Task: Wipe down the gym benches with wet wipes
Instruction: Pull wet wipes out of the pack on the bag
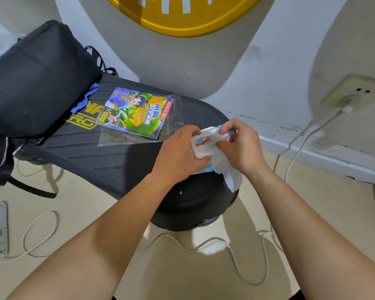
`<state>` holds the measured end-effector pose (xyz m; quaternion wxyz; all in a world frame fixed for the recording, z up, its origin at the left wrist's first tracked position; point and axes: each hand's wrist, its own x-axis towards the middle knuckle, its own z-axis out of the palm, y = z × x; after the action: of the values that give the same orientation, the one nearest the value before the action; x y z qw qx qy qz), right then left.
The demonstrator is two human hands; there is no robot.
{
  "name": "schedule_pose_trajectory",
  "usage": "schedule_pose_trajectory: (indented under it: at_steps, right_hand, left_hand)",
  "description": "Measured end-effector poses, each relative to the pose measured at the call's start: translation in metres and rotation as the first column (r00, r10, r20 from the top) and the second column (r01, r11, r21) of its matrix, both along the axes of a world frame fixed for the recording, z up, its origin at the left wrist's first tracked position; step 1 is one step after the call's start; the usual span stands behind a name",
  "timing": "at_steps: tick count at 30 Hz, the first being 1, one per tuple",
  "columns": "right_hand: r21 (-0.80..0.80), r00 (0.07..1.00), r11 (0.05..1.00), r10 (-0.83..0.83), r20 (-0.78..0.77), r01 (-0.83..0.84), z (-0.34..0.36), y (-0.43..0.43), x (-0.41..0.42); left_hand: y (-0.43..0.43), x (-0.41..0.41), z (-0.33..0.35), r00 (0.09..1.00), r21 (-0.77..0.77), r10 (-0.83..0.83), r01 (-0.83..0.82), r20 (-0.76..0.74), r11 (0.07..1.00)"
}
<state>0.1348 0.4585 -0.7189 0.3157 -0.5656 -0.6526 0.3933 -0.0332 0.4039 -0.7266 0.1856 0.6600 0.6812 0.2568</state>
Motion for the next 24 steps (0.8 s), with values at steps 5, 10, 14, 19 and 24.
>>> schedule_pose_trajectory:
  at_steps: [5, 10, 14, 19, 24]
  right_hand:
    - [-0.023, 0.901, 0.973, 0.220, 0.375, -0.228, 0.004, 0.001, -0.003]
    - [-0.257, 0.843, 0.908, 0.406, 0.353, -0.330, 0.011, -0.002, -0.002]
    - [-0.325, 0.864, 0.868, 0.455, 0.216, -0.376, 0.016, 0.002, -0.002]
    - [0.017, 0.952, 0.971, 0.230, 0.202, -0.238, 0.016, 0.003, 0.002]
    - [0.144, 0.927, 0.967, 0.150, 0.344, -0.210, 0.019, 0.006, 0.011]
  left_hand:
    - [-0.002, -0.001, -0.002, 1.000, -0.004, 0.014, -0.014, 0.026, 1.000]
    - [-0.002, -0.005, -0.002, 0.999, 0.008, 0.033, -0.034, 0.041, 0.999]
    - [-0.002, -0.009, -0.001, 0.999, -0.021, 0.023, -0.022, 0.037, 1.000]
    - [0.000, -0.019, -0.003, 0.999, -0.035, 0.019, -0.020, -0.035, 0.999]
    - [-0.002, -0.015, -0.013, 0.991, 0.035, -0.060, 0.065, -0.122, 0.997]
